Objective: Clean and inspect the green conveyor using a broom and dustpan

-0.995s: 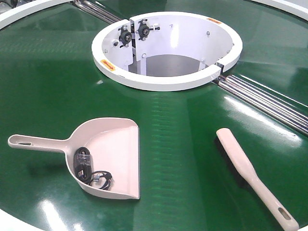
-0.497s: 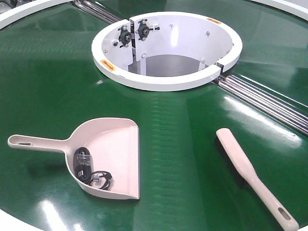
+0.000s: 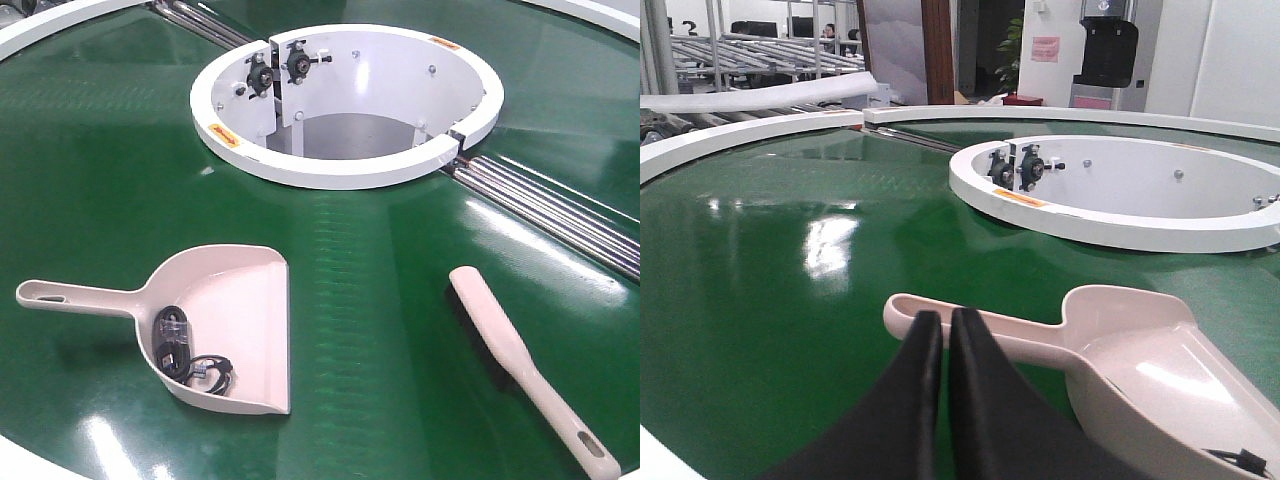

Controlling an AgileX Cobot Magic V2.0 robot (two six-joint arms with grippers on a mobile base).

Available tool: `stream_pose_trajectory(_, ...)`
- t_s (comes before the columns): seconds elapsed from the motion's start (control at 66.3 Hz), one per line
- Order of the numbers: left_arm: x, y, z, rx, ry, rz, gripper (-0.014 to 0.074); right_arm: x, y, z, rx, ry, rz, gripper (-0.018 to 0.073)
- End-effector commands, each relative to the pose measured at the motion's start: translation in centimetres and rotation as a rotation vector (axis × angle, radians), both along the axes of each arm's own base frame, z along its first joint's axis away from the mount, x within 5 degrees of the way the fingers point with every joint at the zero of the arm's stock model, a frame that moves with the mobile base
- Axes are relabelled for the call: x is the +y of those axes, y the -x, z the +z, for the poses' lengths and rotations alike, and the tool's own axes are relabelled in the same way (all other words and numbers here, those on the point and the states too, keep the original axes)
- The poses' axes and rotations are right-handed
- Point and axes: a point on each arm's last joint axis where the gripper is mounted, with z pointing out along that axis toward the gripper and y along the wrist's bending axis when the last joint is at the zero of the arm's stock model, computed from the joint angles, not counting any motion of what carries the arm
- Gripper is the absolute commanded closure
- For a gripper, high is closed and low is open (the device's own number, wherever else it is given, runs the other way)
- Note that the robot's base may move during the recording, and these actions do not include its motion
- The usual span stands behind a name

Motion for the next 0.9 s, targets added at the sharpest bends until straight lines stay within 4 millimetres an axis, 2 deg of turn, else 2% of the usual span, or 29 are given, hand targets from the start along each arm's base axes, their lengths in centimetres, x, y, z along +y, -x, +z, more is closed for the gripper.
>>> stream_pose_trajectory(0.0, 0.0, 0.0, -0.3, -0.052, 0.015, 0.005, 0.0604, -0.1, -0.1, 1.6, -0.093, -0.008, -0.010, 0.0569)
stream_pose_trajectory(0.407, 0.0, 0.0, -0.3, -0.052, 0.015, 0.005, 0.0604, -0.1, 0.0, 1.6, -0.097, -0.003, -0.015, 0.0569)
stream_pose_trajectory(0.603, 0.0, 0.0, -0.3, -0.052, 0.015, 0.005, 0.0604, -0.9, 1.1, 1.4, -0.140, 0.021, -0.130, 0.0569)
stream_pose_trajectory(0.889, 0.0, 0.0, -0.3, -0.052, 0.015, 0.005, 0.0604, -0.6, 1.1, -5.2, -0.137, 0.051, -0.055, 0.0569)
